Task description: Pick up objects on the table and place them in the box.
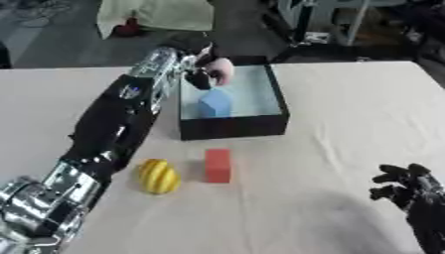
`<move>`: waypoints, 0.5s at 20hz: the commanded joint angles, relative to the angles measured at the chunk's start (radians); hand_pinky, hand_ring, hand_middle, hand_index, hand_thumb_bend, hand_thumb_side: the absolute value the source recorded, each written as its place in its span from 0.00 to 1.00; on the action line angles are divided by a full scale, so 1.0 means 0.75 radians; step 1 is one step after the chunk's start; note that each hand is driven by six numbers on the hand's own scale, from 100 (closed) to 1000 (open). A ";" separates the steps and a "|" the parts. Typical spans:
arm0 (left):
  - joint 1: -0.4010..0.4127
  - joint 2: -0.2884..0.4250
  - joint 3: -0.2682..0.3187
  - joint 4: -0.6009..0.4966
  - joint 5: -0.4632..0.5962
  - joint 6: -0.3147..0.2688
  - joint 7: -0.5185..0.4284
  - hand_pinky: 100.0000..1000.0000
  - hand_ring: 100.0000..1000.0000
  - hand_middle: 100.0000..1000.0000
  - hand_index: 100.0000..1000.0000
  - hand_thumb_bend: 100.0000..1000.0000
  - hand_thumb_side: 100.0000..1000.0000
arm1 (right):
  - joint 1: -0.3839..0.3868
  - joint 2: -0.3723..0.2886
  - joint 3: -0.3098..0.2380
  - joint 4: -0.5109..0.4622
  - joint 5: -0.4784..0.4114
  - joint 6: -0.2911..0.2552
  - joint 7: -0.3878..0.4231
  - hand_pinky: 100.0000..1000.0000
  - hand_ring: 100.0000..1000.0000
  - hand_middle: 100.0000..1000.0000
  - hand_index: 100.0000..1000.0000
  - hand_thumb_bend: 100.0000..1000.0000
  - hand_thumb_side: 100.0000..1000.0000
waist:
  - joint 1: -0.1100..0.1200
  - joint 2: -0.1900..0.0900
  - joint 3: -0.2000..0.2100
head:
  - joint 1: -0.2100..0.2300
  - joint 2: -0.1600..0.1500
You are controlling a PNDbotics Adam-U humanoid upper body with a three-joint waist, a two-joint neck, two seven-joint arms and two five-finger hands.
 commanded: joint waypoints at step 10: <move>-0.033 -0.010 0.050 0.126 -0.224 -0.068 0.227 0.77 0.79 0.85 0.92 0.67 0.88 | -0.009 -0.016 -0.006 -0.014 -0.006 -0.002 -0.002 0.72 0.46 0.55 0.74 0.00 1.00 | -0.022 -0.021 0.010 | -0.010 -0.002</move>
